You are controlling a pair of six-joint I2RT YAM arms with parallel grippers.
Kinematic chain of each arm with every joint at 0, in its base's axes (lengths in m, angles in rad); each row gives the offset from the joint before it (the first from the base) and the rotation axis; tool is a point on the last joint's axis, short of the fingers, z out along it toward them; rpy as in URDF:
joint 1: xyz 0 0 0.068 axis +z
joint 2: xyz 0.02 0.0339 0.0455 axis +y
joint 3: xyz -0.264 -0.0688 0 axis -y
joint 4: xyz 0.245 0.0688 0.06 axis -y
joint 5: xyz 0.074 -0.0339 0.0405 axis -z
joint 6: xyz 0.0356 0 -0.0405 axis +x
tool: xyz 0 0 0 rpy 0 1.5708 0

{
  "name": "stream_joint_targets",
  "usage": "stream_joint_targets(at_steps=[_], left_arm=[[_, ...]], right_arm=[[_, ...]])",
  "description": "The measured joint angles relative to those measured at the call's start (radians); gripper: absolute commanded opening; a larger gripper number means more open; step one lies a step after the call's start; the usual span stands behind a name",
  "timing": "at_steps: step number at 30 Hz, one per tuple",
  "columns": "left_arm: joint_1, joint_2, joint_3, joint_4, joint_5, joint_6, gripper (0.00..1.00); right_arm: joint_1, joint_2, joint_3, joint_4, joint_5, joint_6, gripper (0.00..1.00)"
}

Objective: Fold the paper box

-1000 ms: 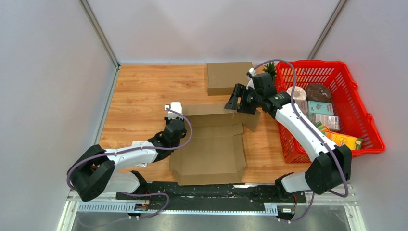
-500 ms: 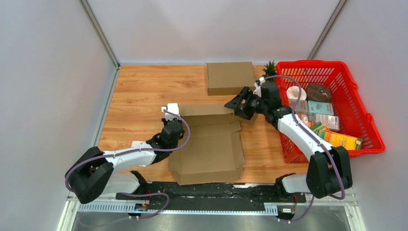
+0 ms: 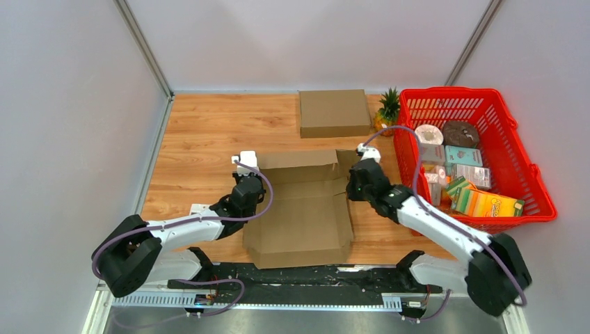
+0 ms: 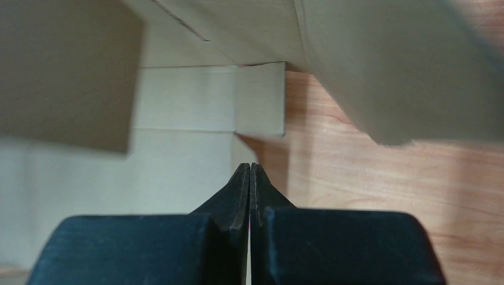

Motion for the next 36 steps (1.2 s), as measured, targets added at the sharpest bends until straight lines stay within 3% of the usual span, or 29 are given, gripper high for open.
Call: stream_joint_targets(at_steps=[6, 13, 25, 31, 36], left_arm=[[0.000, -0.016, 0.000, -0.006, -0.006, -0.003, 0.00], [0.000, -0.016, -0.006, -0.014, -0.010, -0.008, 0.00], [0.001, -0.016, -0.007, -0.016, -0.017, -0.011, 0.00], [0.001, -0.016, -0.008, -0.015, -0.018, -0.020, 0.00], [0.001, -0.016, -0.008, -0.016, -0.018, -0.022, 0.00]], right_arm=[[0.045, 0.278, 0.017, 0.070, 0.226, -0.016, 0.00], [0.055, 0.342, 0.008, 0.183, 0.351, -0.022, 0.00], [0.076, 0.354, -0.121, 0.536, 0.256, -0.050, 0.00], [0.160, 0.338, -0.167, 0.641, 0.152, -0.060, 0.00], [0.162, 0.386, -0.192, 0.722, 0.127, -0.067, 0.00]])
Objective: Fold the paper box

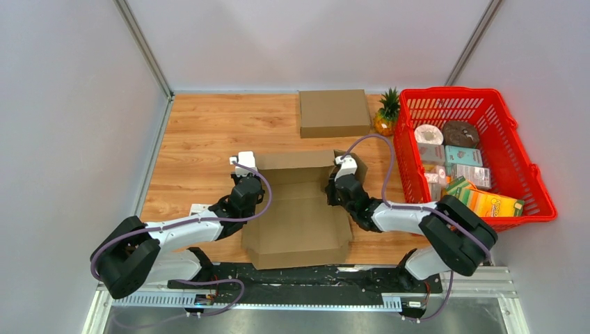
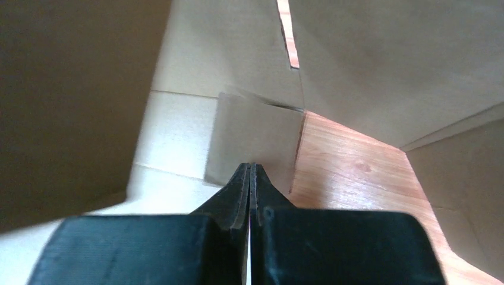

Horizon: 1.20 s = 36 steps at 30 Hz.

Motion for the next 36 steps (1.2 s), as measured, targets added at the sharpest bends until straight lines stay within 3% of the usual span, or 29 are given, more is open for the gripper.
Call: stream_joint_targets(at_steps=[5, 7, 11, 15, 18, 21, 22, 24, 28, 31, 36], left_arm=[[0.000, 0.000, 0.000, -0.005, -0.010, 0.001, 0.00], [0.000, 0.000, 0.000, -0.005, -0.013, 0.000, 0.00], [0.000, 0.000, 0.000, -0.004, -0.012, -0.006, 0.00], [-0.001, 0.000, 0.000, -0.004, -0.012, -0.013, 0.00], [-0.001, 0.000, 0.000, -0.004, -0.012, -0.017, 0.00], [-0.001, 0.000, 0.000, -0.005, -0.012, -0.020, 0.00], [-0.001, -0.001, 0.000, -0.005, -0.012, -0.020, 0.00], [-0.001, -0.002, 0.000, -0.007, -0.011, -0.020, 0.00], [-0.001, -0.003, 0.000, -0.008, -0.010, -0.026, 0.00], [-0.004, -0.003, 0.000, -0.008, -0.006, -0.032, 0.00], [-0.006, -0.008, -0.004, -0.008, -0.008, -0.035, 0.00]], right_arm=[[-0.001, 0.070, 0.020, 0.016, 0.000, -0.016, 0.01], [-0.002, 0.035, 0.019, -0.024, 0.002, -0.013, 0.08], [-0.002, -0.182, -0.013, -0.191, 0.002, 0.017, 0.23], [-0.002, -0.377, -0.066, -0.278, -0.037, 0.068, 0.25], [-0.002, -0.418, -0.112, -0.311, -0.053, 0.095, 0.19], [-0.002, -0.352, -0.123, -0.360, -0.048, 0.123, 0.01], [-0.002, -0.300, -0.121, -0.384, -0.033, 0.149, 0.01], [-0.002, -0.247, -0.101, -0.425, -0.006, 0.207, 0.09], [-0.007, -0.157, 0.014, -0.567, 0.090, 0.320, 0.14], [-0.007, -0.162, 0.030, -0.614, 0.106, 0.349, 0.22], [-0.010, -0.348, 0.029, -0.731, 0.121, 0.323, 0.59]])
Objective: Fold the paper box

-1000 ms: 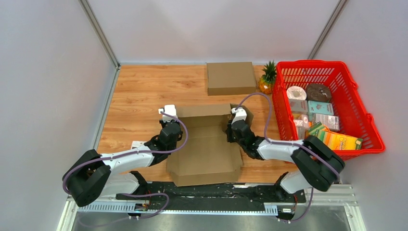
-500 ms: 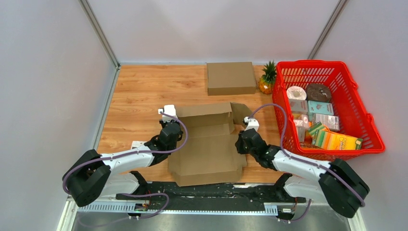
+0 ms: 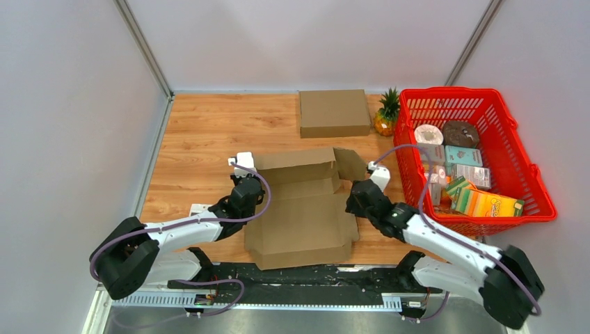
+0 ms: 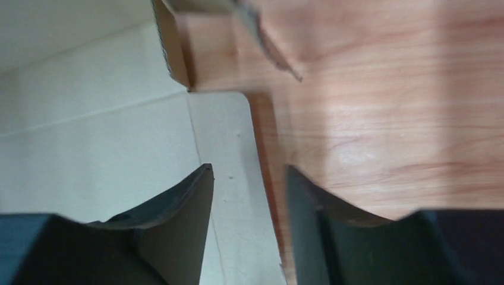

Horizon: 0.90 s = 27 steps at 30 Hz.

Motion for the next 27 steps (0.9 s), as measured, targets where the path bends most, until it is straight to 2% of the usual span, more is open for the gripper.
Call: stream_joint_targets(at_steps=[2, 5, 10, 12, 18, 19, 21, 22, 23, 27], left_arm=[[0.000, 0.000, 0.000, 0.000, -0.003, 0.000, 0.00], [0.000, 0.000, 0.000, 0.000, -0.004, 0.000, 0.00], [0.000, 0.000, -0.001, 0.000, -0.005, 0.000, 0.00], [0.000, -0.001, -0.002, 0.000, -0.005, 0.000, 0.00], [0.000, -0.002, -0.002, 0.000, -0.008, 0.000, 0.00], [0.000, -0.002, -0.002, 0.000, -0.008, 0.000, 0.00], [0.000, -0.002, -0.002, 0.000, -0.008, 0.000, 0.00], [0.000, -0.002, -0.002, 0.000, -0.008, 0.000, 0.00], [0.000, -0.002, -0.002, 0.000, -0.009, 0.000, 0.00], [0.000, -0.002, -0.002, 0.003, -0.006, 0.000, 0.00]], right_arm=[[-0.004, -0.110, 0.003, -0.034, 0.027, -0.019, 0.65], [-0.046, -0.218, 0.024, -0.067, 0.048, -0.061, 0.68], [-0.177, -0.219, 0.037, -0.056, 0.024, -0.154, 0.74], [-0.196, -0.187, 0.044, -0.033, 0.015, -0.203, 0.73], [-0.221, -0.021, 0.113, 0.084, -0.076, -0.361, 0.49], [-0.221, -0.008, 0.117, 0.105, -0.096, -0.376, 0.39], [-0.221, 0.009, 0.118, 0.142, -0.132, -0.405, 0.31], [-0.221, 0.014, 0.118, 0.154, -0.146, -0.411, 0.20], [-0.221, 0.016, 0.119, 0.163, -0.156, -0.416, 0.14], [-0.218, 0.016, 0.147, 0.130, -0.171, -0.413, 0.07]])
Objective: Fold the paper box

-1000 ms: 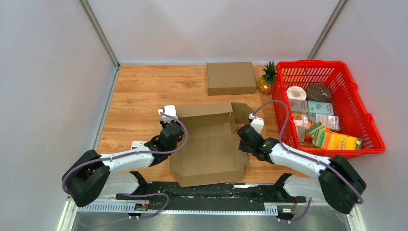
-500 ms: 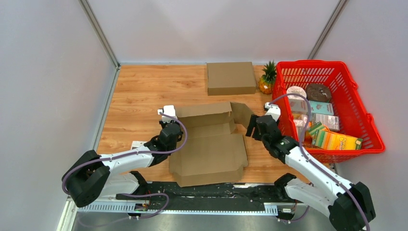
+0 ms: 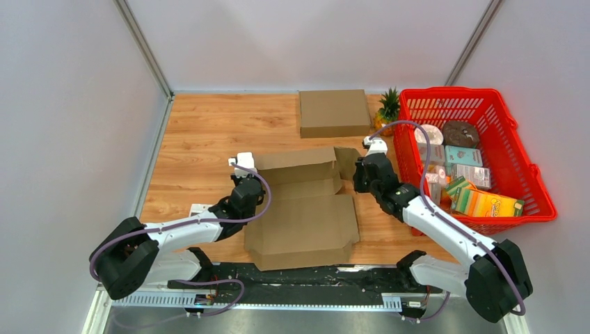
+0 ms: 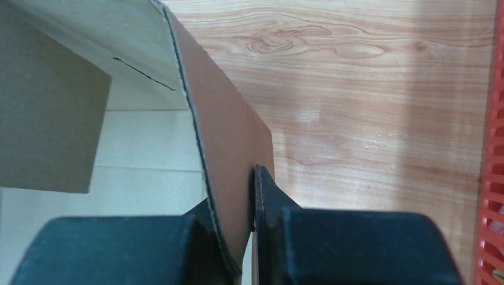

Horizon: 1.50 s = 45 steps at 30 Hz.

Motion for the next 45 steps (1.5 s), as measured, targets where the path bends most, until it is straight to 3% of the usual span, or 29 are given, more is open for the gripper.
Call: stream_joint_targets(at_steps=[9, 16, 22, 25, 28, 29, 35, 41, 45], left_arm=[[0.002, 0.000, 0.000, 0.024, -0.012, -0.005, 0.00], [0.006, 0.000, 0.000, -0.008, -0.024, 0.002, 0.00], [0.006, 0.000, 0.000, -0.010, -0.020, 0.007, 0.03], [0.006, -0.013, 0.011, -0.048, 0.007, 0.010, 0.24], [0.006, -0.050, 0.042, -0.133, 0.060, 0.001, 0.54], [0.006, -0.073, 0.046, -0.150, 0.089, -0.007, 0.69], [0.005, -0.342, 0.006, -0.253, 0.221, -0.065, 0.69], [0.005, -0.591, -0.048, -0.335, 0.370, -0.140, 0.32], [-0.057, -0.403, -0.085, -0.200, 0.489, -0.218, 0.16]], right_arm=[[0.057, 0.058, 0.196, -0.245, -0.013, 0.101, 0.01], [0.109, 0.113, 0.220, -0.309, -0.015, 0.256, 0.00], [0.124, 0.121, 0.221, -0.317, 0.047, 0.240, 0.00], [0.124, 0.120, 0.220, -0.324, 0.067, 0.219, 0.00], [0.124, 0.106, 0.211, -0.327, 0.060, 0.219, 0.00], [0.124, 0.100, 0.200, -0.322, 0.055, 0.224, 0.00], [0.124, 0.077, 0.159, -0.304, 0.051, 0.266, 0.00], [0.124, 0.077, 0.158, -0.286, 0.059, 0.308, 0.02], [0.124, 0.077, 0.158, -0.273, 0.054, 0.315, 0.02]])
